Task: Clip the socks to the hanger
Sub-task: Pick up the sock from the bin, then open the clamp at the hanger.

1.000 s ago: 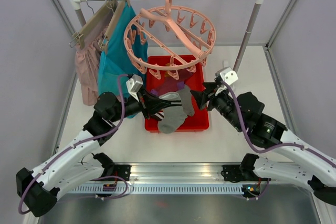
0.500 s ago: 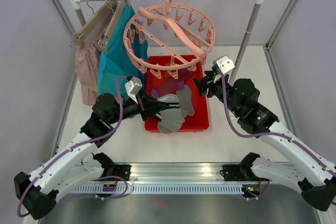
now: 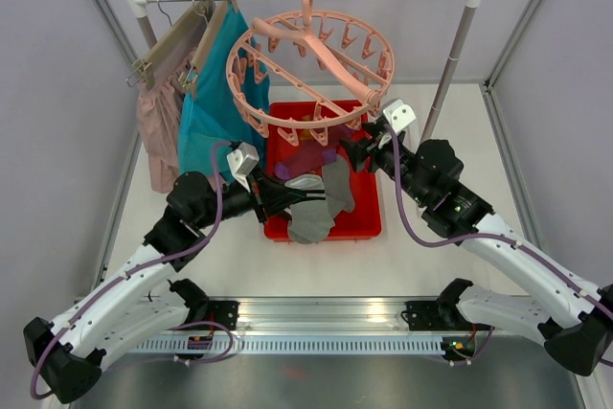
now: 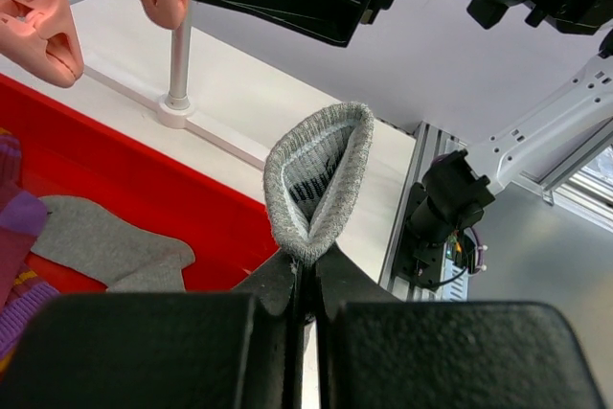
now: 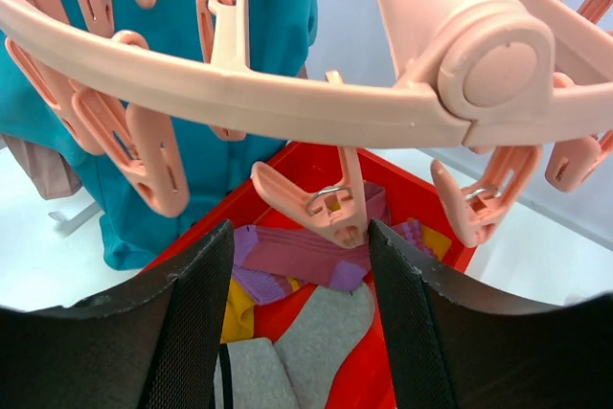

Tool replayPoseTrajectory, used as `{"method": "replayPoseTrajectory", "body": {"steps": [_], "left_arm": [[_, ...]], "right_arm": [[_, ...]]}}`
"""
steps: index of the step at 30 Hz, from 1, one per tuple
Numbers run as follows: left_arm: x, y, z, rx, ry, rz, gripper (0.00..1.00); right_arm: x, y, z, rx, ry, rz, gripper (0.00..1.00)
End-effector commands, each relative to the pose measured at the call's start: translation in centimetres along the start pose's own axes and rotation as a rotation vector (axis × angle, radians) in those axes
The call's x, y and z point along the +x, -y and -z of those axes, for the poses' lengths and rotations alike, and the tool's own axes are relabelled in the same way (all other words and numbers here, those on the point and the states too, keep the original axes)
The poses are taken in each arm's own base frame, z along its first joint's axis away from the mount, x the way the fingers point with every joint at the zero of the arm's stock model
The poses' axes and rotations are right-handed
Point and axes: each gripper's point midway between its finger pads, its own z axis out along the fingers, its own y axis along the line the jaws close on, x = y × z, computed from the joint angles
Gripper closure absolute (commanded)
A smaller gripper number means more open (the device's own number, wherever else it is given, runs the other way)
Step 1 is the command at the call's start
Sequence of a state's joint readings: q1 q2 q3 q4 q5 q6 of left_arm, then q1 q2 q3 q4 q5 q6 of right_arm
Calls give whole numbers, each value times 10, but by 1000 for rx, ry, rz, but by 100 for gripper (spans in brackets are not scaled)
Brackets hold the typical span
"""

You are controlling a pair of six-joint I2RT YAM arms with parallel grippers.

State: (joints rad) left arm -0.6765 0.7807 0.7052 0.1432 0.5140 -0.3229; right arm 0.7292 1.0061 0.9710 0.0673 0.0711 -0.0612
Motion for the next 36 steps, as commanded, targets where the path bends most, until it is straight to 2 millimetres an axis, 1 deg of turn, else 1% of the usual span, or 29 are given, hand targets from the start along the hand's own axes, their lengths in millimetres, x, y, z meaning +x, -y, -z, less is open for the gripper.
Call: {"method": "replayPoseTrajectory", "body": {"steps": [1,8,19,26,31,34,36], "left_arm": [[-19,3,1,-5,41,-59,98],[-19,4,2,-4,38,-61,98],[-19,4,3,-10,37,-64,98],[-19,3,3,-11,34,-64,98],[-19,3,3,-11,33,-65,98],[-19,3,3,-11,32,-64,98],[-20,3,2,-11,33,-63,98]], "right_arm": [[-32,1,-7,-7,97,16,35],[-41,2,-12,1,123,17,35],[-49,9,-8,37,153,24,35],[-62,11,-7,47,185,23,35],[-66,13,-7,56,193,24,35],[-67,13,-7,54,198,16,39],[-67,12,-8,53,197,12,46]]}}
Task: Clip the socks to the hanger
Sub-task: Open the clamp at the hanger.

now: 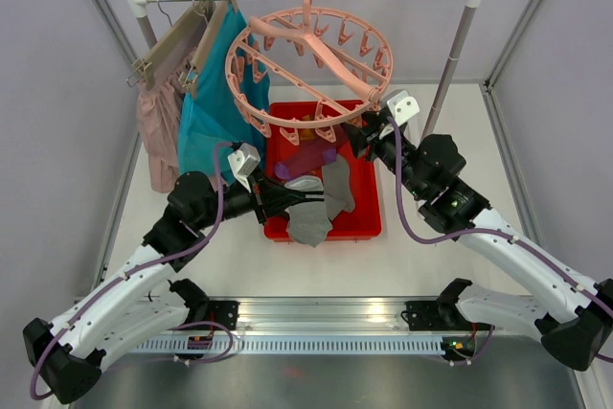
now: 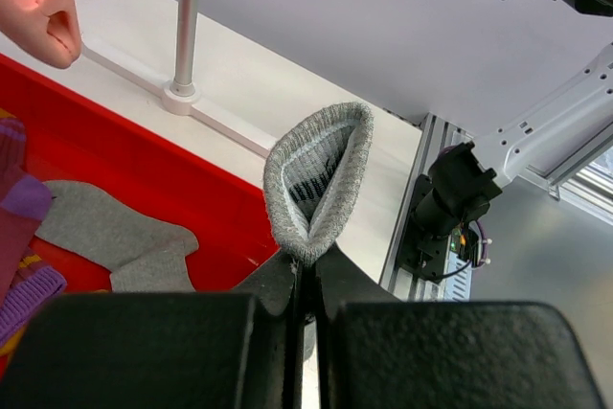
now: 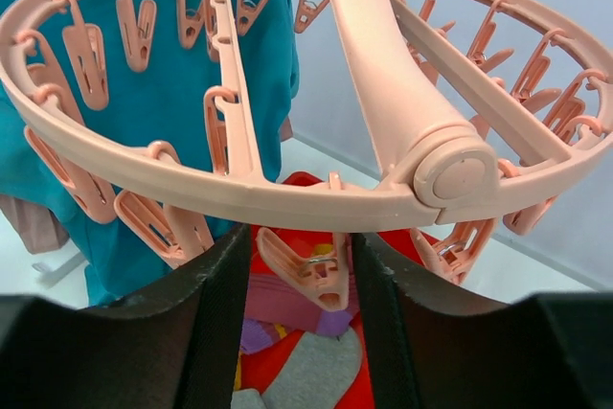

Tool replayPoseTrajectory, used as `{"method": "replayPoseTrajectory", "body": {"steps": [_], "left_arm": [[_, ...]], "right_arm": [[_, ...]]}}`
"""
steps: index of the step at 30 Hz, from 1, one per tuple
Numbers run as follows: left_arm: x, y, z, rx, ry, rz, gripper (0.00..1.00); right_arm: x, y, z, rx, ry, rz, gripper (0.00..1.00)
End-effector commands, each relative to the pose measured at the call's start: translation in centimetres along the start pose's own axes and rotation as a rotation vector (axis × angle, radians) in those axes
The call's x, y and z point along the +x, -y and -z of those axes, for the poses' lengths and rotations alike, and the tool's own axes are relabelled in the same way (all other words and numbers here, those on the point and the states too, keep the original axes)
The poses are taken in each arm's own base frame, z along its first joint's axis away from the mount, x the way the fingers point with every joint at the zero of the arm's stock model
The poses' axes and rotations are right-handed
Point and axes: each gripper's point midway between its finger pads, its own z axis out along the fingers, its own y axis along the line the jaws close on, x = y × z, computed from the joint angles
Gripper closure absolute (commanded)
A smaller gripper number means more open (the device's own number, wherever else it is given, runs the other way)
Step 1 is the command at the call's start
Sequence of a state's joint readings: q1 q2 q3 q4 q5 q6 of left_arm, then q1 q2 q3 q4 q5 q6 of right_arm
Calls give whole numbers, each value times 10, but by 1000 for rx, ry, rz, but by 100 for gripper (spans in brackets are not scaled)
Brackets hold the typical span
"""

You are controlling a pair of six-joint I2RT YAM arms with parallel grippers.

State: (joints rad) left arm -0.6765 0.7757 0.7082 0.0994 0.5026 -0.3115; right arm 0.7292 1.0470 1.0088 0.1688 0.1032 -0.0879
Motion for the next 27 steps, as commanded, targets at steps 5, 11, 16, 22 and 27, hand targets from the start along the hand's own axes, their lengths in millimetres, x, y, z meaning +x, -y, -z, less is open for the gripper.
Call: {"method": "replayPoseTrajectory", "body": {"steps": [5,11,16,22,27], "left_arm": [[-27,6,-1,8,63,-66,98],[-31,1,-9,-1,73,-55,98],[-41,-10,-21,-39,108,-44,98],[-50,-39,-45,-132,130,-6,98],[-42,-55,-64,-199,120,2,98]], "right_arm": [[-37,3,0,6,91,-32,68],[-31,-6,-2,-31,62,-89,87],[-34,-14,-1,-62,65,-159,98],[-38,-21,0,-83,63,-200,99],[-40,-22,1,-76,61,-215,100]]}}
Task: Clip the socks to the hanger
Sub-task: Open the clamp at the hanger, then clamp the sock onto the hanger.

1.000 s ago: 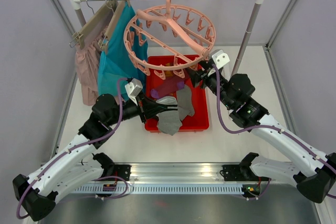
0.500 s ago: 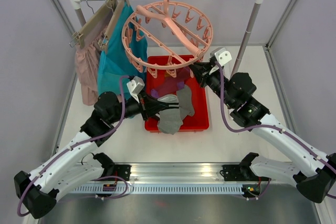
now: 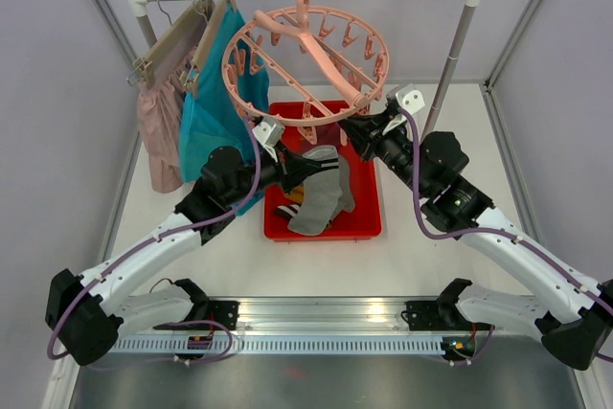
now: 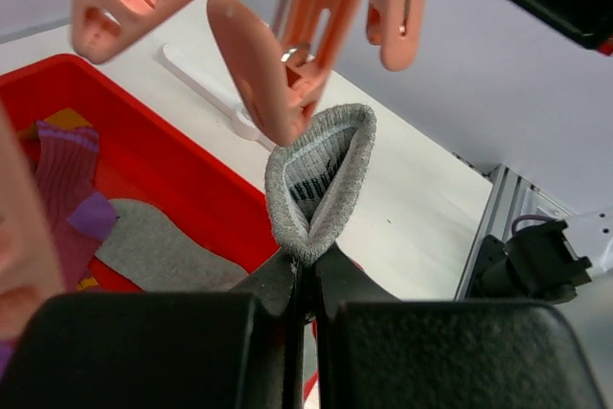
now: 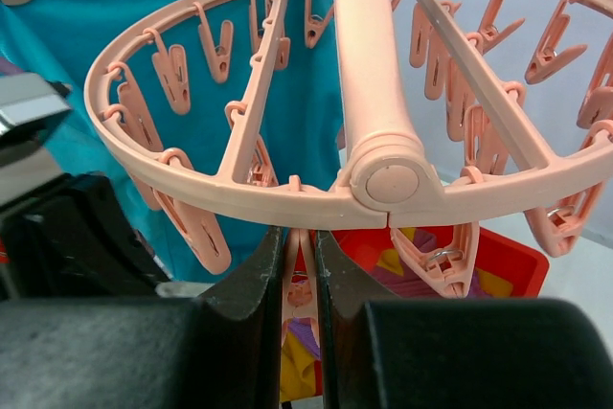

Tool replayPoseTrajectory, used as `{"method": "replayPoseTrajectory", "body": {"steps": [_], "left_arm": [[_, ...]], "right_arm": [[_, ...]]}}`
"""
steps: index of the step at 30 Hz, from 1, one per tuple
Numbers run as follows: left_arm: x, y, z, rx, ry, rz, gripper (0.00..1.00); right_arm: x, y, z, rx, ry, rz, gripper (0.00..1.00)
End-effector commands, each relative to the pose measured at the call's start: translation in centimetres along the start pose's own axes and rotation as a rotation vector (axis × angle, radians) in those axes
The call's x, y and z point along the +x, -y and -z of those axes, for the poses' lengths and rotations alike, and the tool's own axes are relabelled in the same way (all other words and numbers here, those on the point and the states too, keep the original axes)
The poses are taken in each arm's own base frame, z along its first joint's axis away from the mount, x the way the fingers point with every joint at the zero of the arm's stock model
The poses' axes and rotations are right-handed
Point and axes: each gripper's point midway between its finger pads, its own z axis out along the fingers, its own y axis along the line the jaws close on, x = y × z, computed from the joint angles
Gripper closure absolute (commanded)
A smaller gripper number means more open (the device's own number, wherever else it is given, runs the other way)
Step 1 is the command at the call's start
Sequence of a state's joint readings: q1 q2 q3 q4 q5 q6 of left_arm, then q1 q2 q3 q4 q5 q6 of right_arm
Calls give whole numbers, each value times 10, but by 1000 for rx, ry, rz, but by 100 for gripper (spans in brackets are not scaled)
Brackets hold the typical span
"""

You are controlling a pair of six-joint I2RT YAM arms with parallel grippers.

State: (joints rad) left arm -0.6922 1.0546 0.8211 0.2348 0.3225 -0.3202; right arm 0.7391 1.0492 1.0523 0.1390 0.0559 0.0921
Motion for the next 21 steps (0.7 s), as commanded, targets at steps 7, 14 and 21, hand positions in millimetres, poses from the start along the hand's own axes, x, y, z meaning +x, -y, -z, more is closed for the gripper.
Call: {"method": "replayPoseTrajectory", "body": {"steps": [7,14,21], "left_arm": [[-27,10,-23,-50,121,-36,98],[-34,18,-28,-59,153,-52,98],[-39,21,-31,-54,167,-51,98]], "right_arm": [[-18,-5,-1,-4,28,-20,100],[-17,-4,-1,3,19,-18,100],[-12,-4,-2,6,6,-16,100]]}}
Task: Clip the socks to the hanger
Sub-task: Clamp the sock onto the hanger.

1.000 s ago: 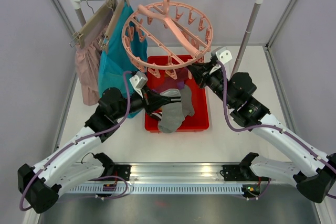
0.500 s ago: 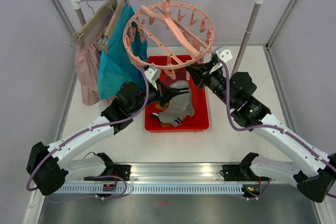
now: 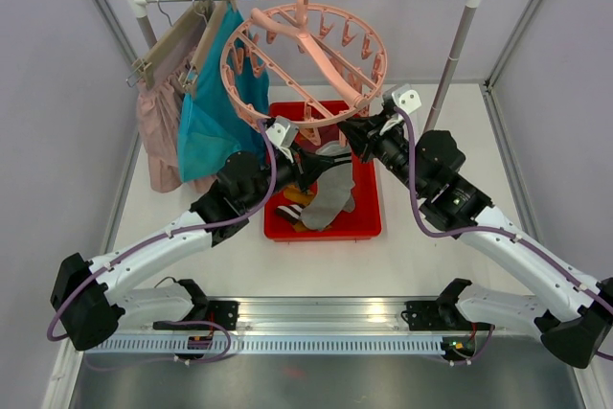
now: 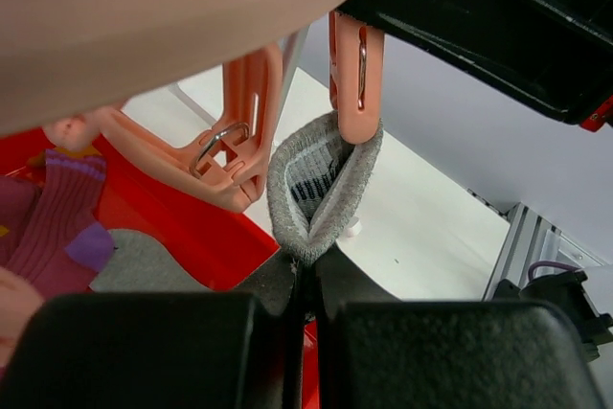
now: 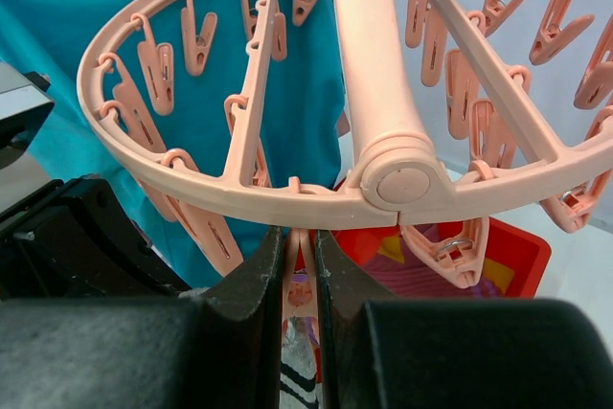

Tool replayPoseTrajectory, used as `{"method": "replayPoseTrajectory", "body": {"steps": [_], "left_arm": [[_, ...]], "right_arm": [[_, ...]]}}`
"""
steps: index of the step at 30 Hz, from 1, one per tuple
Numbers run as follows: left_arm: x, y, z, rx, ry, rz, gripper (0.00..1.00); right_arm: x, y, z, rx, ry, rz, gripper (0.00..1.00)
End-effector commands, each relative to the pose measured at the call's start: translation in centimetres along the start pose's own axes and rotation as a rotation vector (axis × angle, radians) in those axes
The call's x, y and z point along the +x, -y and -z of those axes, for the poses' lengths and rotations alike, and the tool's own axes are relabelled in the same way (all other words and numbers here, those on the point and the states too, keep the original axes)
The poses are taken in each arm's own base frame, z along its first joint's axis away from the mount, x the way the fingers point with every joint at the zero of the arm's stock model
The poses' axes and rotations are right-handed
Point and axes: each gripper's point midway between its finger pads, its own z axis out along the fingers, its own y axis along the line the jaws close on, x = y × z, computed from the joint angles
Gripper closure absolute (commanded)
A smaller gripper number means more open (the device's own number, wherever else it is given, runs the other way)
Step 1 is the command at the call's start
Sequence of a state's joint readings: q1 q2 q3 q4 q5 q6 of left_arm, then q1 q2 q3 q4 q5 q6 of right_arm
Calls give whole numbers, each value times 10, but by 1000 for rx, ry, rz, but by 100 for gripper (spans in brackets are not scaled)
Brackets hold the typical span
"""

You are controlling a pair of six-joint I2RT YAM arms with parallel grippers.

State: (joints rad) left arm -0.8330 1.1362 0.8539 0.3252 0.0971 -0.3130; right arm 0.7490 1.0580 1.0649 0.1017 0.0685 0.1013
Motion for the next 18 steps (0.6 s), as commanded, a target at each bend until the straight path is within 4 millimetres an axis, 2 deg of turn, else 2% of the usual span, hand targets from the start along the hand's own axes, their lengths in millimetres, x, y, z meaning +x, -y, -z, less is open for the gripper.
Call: {"method": "replayPoseTrajectory", "body": {"steps": [1,8,18], "left_arm": [[-35,8,-5,13,102,-34,98],[-36,5,-7,-5,109,-29,98],[-43,15,-7,40,125,-7,98]], "right_arm": [[-18,-2,-1,2,36,-8,100],[-15,-2,-2,5,27,0,100],[-13,-1,-2,9,29,24,100]]}}
